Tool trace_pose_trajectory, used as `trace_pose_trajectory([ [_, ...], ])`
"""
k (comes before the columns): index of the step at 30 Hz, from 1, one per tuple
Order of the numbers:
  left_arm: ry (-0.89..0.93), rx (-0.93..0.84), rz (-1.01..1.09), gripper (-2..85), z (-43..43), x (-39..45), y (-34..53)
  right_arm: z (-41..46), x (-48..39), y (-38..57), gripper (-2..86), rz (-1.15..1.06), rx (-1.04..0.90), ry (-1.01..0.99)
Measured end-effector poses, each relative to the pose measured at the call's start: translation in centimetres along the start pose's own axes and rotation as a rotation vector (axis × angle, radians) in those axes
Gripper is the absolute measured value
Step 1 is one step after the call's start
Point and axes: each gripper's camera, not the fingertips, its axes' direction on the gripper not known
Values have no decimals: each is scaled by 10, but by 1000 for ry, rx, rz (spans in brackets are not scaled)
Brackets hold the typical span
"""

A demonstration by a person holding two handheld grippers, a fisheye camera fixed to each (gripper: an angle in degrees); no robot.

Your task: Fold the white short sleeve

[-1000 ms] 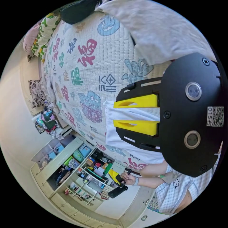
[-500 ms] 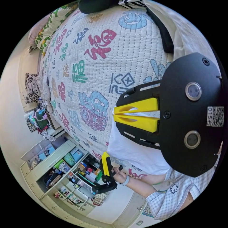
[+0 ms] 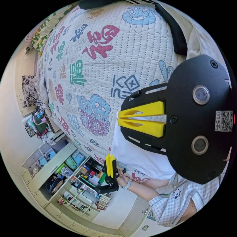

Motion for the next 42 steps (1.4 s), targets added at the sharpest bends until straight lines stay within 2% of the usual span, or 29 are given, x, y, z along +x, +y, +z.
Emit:
trace_pose_trajectory([
  [8,25,7,9,0,-2,-18,-12,-2,10,-15,-3,5,0,-11],
  [15,149,-39,42,75,-12,-40,-22,-4,19,-24,-3,5,-3,-16],
  [18,61,-29,45,28,-12,-48,-22,-5,23,-27,-3,11,2,-25],
  [21,69,13,12,4,-20,-62,-24,-9,26,-29,-3,9,19,-17],
  [25,65,56,-23,-1,-30,-79,-25,-6,28,-33,-2,-2,13,27],
  [29,25,8,-17,2,-19,-91,-26,1,40,-33,2,12,-7,0],
  [34,70,117,-128,43,-49,-121,-14,-22,58,-25,37,63,22,-94],
  [38,209,239,-283,104,-84,-166,23,-36,77,-15,84,84,13,-155],
  [42,344,152,-417,132,-66,-203,46,-25,86,-13,99,101,-31,-207],
])
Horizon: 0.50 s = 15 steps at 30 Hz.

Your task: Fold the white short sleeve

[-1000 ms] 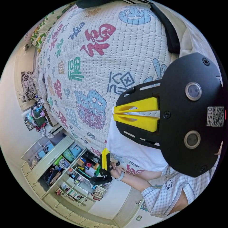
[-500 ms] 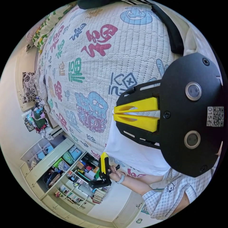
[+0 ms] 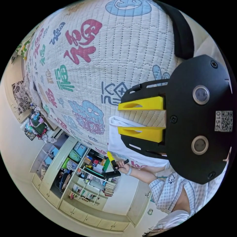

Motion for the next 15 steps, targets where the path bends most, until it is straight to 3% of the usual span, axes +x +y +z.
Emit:
trace_pose_trajectory([
  [3,118,34,-53,140,-3,-18,-6,5,7,2,99,18,20,-114],
  [10,214,2,-92,118,6,-32,-25,8,11,14,72,34,15,-167],
  [15,240,-67,-47,20,4,-27,-31,4,-1,30,24,13,29,-159],
])
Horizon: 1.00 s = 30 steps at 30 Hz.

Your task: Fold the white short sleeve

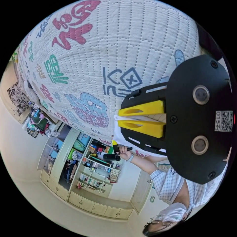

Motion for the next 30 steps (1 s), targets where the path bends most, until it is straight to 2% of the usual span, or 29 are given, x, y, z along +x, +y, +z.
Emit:
trace_pose_trajectory([
  [10,-100,128,276,6,-40,91,18,-30,-75,46,7,-191,161,141],
  [15,-149,93,446,7,-54,156,87,-41,-108,114,7,-235,147,-28],
  [22,-131,43,608,6,-42,225,219,-26,-181,229,8,-411,-27,120],
  [27,-237,-42,678,6,-6,251,313,12,-207,304,9,-455,-162,258],
  [30,-306,-56,672,5,9,258,345,25,-216,331,9,-464,-147,283],
])
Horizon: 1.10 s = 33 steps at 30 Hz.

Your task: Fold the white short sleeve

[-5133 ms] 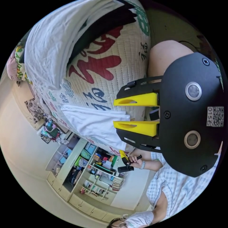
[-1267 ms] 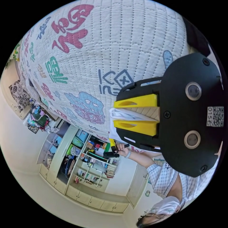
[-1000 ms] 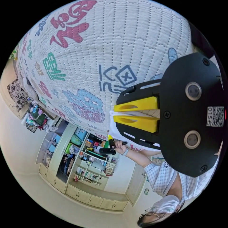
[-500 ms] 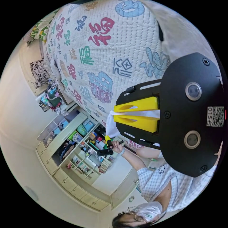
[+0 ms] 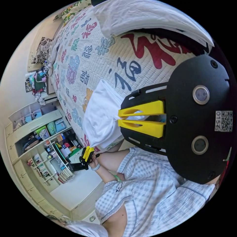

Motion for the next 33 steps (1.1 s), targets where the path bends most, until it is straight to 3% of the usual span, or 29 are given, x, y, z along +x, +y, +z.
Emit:
trace_pose_trajectory([
  [10,-59,-28,4,23,26,59,29,30,-58,29,34,-23,-56,100],
  [16,-75,11,27,82,2,92,33,26,-100,35,114,-42,-72,223],
  [22,-174,-69,123,83,48,112,19,71,-137,26,91,-168,-149,283],
  [24,-180,-112,129,62,68,111,22,87,-137,26,32,-138,-177,379],
  [29,-146,-34,114,6,44,120,23,72,-147,39,-7,-155,-134,317],
  [33,-148,-109,151,-1,63,128,27,88,-151,44,-9,-179,-232,352],
])
